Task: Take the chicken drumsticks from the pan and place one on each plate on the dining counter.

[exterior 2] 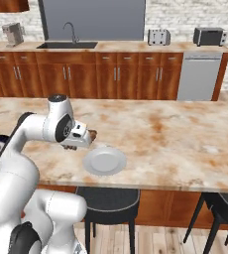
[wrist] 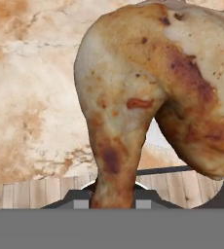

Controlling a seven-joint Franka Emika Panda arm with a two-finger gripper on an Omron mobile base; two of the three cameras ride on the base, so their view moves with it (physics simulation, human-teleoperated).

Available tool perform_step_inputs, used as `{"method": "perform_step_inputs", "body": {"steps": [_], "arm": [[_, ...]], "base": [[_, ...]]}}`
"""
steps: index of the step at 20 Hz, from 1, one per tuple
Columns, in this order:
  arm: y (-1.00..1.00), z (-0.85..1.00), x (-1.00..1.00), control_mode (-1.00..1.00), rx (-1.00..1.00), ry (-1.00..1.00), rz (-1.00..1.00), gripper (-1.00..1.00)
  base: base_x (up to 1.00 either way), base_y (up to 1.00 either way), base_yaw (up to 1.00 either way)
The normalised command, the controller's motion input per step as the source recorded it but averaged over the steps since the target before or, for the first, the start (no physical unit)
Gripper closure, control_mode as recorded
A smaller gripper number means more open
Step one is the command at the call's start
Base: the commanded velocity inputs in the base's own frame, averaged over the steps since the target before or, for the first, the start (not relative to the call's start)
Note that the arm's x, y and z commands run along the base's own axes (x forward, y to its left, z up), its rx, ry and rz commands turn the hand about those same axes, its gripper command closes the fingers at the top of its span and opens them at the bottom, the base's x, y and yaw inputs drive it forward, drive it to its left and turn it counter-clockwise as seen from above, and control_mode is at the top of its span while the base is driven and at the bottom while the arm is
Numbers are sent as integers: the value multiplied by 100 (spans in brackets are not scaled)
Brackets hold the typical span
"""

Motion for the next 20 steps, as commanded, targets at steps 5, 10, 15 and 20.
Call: {"method": "perform_step_inputs", "body": {"steps": [5, 10, 15, 20], "arm": [[-71, -53, 38, -100, 5, 9, 7, 100], [-66, -53, 29, -100, 6, 5, 4, 100], [-1, -31, 73, -100, 0, 7, 0, 100], [0, -31, 82, -100, -2, 14, 0, 100]], "base": [[0, 0, 0], [0, 0, 0], [0, 0, 0], [0, 0, 0]]}}
